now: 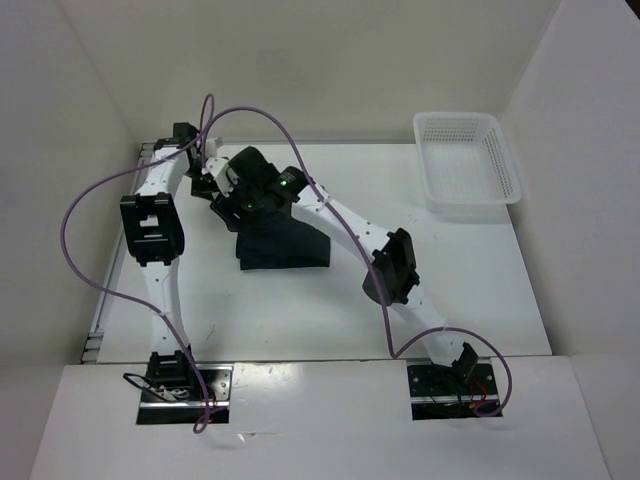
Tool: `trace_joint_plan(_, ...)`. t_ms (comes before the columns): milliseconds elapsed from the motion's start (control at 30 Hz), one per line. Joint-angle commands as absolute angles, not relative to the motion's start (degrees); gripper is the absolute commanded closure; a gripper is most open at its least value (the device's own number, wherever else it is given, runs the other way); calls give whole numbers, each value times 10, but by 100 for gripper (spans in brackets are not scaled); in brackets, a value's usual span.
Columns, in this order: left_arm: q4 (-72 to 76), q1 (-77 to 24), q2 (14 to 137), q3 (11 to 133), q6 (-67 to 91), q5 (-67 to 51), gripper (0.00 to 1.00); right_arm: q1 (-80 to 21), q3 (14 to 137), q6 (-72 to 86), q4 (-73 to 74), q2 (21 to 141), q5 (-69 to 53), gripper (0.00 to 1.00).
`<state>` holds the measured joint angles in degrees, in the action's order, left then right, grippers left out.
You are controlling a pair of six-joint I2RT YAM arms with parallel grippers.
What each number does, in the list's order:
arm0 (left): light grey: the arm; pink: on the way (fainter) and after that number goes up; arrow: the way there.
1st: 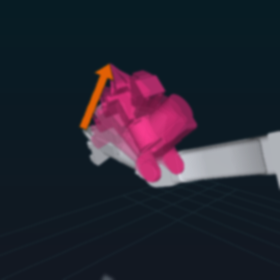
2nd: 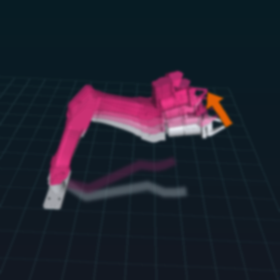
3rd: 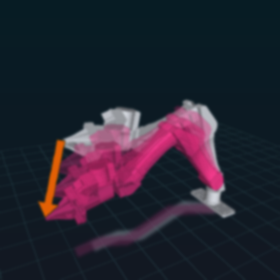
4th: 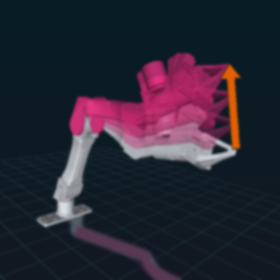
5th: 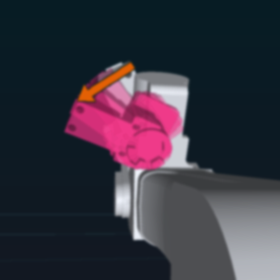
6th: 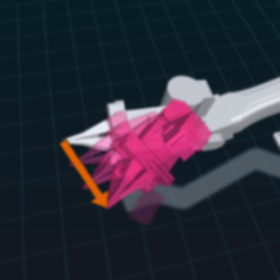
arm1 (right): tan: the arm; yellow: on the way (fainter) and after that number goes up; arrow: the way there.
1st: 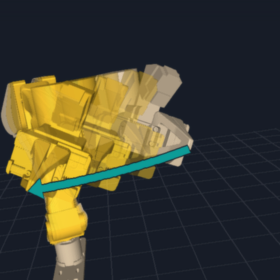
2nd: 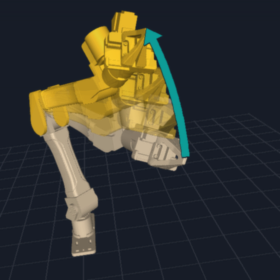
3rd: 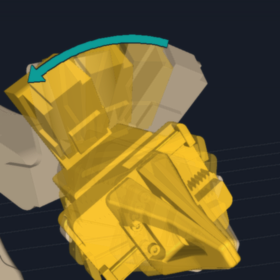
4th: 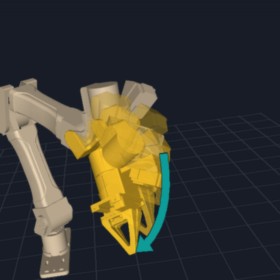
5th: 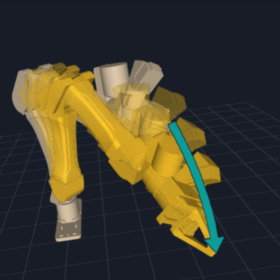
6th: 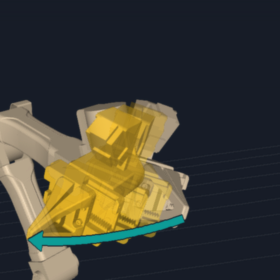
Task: Fold and stack the shorts
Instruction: Fold the shorts
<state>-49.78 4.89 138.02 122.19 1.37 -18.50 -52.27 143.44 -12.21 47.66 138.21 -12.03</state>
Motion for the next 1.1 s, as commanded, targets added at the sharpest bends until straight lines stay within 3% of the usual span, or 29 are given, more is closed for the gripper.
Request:
trace_joint_plan(0,-511,57,1333,1280,0,-149,26,-531,1438,-105,453,1330,-93,32)
trace_joint_plan(67,-517,57,1284,1280,0,-149,25,-531,1392,-112,437,1283,-43,32)
trace_joint_plan(233,-554,40,1167,1158,0,-218,28,-504,1120,-145,397,1140,25,32)
trace_joint_plan(400,-599,-6,1145,1013,0,-252,27,-485,895,-186,339,1029,56,30)
trace_joint_plan(500,-571,-19,1130,936,0,-258,24,-479,822,-195,300,1016,56,28)
trace_joint_plan(700,-538,-53,1160,914,0,-258,23,-462,749,-183,221,1052,41,29)
trace_joint_plan(833,-533,-67,1186,920,0,-236,42,-462,749,-158,186,1092,33,38)
trace_joint_plan(867,-533,-67,1186,920,0,-236,53,-462,749,-153,177,1099,53,41)
trace_joint_plan(1000,-527,-67,1180,892,0,-229,73,-456,749,-127,145,1114,91,65)
trace_joint_plan(1067,-527,-67,1180,887,0,-229,77,-456,744,-121,145,1126,105,74)
